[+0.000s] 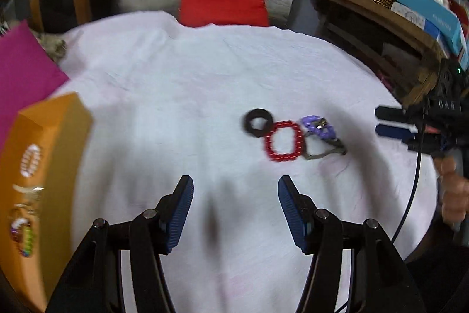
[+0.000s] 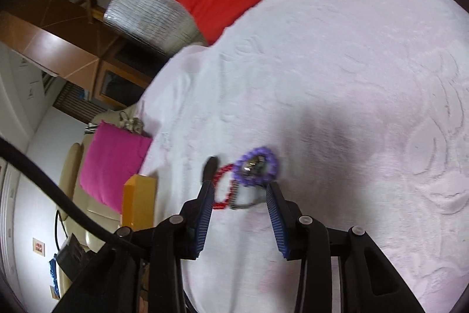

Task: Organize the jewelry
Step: 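Grasp the purple bead bracelet with the right gripper while the left moves to the red bracelet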

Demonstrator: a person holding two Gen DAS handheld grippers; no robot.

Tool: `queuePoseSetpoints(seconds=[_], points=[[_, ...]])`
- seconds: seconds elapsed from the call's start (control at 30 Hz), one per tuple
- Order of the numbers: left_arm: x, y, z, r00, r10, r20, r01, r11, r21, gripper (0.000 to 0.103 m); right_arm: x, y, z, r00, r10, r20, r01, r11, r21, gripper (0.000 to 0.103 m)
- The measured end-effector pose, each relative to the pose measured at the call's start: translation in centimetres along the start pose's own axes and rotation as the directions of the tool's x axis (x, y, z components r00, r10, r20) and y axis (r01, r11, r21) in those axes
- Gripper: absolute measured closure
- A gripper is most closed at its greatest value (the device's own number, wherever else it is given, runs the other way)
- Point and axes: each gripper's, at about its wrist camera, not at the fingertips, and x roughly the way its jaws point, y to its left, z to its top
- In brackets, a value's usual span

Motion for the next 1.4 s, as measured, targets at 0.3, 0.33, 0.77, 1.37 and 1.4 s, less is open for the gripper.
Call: queuePoseSetpoints(seconds=[0.3, 0.33, 0.77, 1.37, 1.4], points=[[6.2, -2.5, 1.2, 0.995, -0.058, -0.079, 0.057, 0.998, -0.013, 0.042, 1.7, -2.4, 0.4, 0.998, 0.008, -0.070, -0.004, 0.999, 0.049, 0.066], [6.6, -2.6, 1.4, 0.995, -0.060, -0.082, 0.059, 0.998, -0.015, 0.042, 2.1, -2.4, 0.5, 0.997, 0.011, -0.074, -0.007, 0.999, 0.050, 0.069], [9.3, -2.4, 2.7, 0.987, -0.086, -0.133, 0.081, 0.996, -0.047, 0.079, 5.6, -3.4, 1.6, 0.996, -0.027, -0.088, 0.036, 0.994, 0.102, 0.077], [9.6, -1.4, 3.4, 0.988, -0.082, -0.130, 0.074, 0.995, -0.067, 0.096, 7.6, 0.1, 1.9, 0.961, -0.277, -0.018, 0.271, 0.951, -0.148, 0.093], [9.6, -1.3, 3.3, 0.988, -0.083, -0.129, 0.075, 0.995, -0.067, 0.096, 6.9, 0.1, 2.2, 0.960, -0.280, 0.013, 0.279, 0.950, -0.141, 0.093]])
